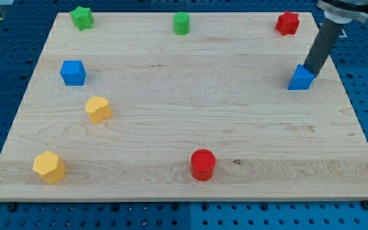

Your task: Slide the blue triangle towards center

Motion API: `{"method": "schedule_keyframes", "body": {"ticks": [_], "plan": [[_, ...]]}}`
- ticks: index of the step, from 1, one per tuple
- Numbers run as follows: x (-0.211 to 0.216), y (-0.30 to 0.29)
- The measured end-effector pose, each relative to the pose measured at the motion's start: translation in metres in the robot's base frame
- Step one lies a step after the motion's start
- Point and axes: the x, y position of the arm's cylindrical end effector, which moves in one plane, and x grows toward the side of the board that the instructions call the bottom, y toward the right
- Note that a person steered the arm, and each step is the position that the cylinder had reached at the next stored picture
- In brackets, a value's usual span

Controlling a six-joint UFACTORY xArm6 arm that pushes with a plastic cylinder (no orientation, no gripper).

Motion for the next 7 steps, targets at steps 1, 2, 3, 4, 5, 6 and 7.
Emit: {"method": "schedule_keyframes", "body": {"ticks": [1,2,3,4,5,6,7], "plan": [[0.0,-0.001],[0.003,0.006],[0.011,0.009],[0.012,0.008],[0.012,0.004],[0.014,-0.009],[0.023,-0.017]]}}
